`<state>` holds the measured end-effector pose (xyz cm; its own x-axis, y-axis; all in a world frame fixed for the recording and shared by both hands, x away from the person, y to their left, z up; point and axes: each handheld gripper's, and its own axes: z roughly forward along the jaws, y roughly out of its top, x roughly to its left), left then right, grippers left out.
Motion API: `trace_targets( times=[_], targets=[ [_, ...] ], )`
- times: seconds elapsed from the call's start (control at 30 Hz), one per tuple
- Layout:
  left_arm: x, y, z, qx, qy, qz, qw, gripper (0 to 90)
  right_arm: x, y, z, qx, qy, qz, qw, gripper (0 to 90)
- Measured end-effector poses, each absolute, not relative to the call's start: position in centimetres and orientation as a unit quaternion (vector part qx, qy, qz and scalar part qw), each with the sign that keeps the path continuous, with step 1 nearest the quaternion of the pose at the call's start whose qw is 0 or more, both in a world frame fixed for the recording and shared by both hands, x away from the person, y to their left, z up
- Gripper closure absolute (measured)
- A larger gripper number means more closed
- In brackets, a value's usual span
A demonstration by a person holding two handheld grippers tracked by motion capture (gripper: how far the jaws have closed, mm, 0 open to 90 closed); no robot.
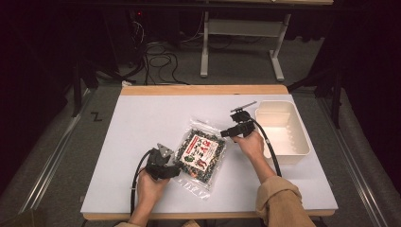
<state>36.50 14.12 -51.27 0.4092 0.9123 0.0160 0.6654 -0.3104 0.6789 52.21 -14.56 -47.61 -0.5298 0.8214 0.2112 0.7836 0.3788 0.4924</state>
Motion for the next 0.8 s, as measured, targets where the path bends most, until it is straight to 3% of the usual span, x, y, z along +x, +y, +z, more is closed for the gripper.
trace_targets(
  times=[0.27,0.43,0.8],
  targets=[
    [36.6,14.2,-51.3,0.781,0.506,0.201,0.305,32.2,52.1,-14.6,-47.3,0.475,0.827,0.302,-0.011,71.4],
    [36.6,14.2,-51.4,0.78,0.508,0.199,0.306,32.2,51.9,-14.8,-47.1,0.47,0.83,0.299,-0.01,85.5],
    [36.6,14.5,-51.3,0.771,0.513,0.184,0.329,31.3,50.1,-15.9,-44.0,0.427,0.847,0.316,0.005,89.8]
  ],
)
